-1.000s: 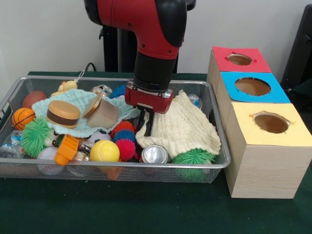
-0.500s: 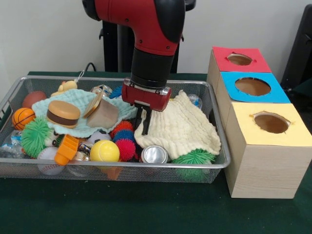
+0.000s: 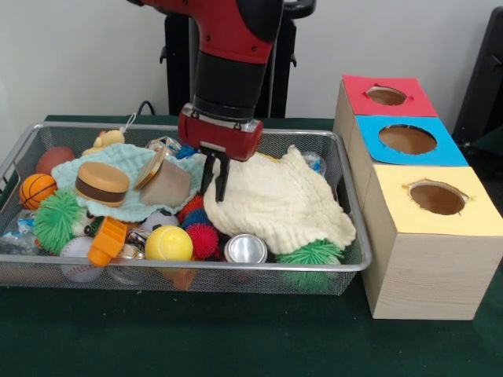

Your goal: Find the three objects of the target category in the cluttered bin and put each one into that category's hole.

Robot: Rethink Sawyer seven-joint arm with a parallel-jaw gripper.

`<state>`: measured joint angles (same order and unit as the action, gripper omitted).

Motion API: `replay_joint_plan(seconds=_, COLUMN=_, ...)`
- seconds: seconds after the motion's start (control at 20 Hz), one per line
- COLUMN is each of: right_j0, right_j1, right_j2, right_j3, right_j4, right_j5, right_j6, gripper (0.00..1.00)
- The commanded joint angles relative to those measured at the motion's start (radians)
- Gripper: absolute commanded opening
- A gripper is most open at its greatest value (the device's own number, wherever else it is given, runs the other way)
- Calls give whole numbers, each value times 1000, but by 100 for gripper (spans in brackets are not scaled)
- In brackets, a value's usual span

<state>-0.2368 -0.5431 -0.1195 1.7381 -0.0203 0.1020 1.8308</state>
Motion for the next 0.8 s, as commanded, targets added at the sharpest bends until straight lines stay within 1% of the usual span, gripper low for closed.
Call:
replay_joint_plan(seconds=0.05, right_j0=-40, right_j1=-92, right_j2=108, right_j3=118, right_j4=-20, right_j5=163, right_j6=64, gripper=0)
replay_joint_plan(seconds=0.45, right_j0=-59, right_j1=-142, right_j2=130, right_j3=157, right_j4=-20, right_j5=209, right_j6=56, gripper=0)
replay_joint_plan(seconds=0.8, right_j0=-32, right_j1=-195, right_j2=121, right_j3=199, right_j4=10, right_j5=268, right_j6=90, gripper=0)
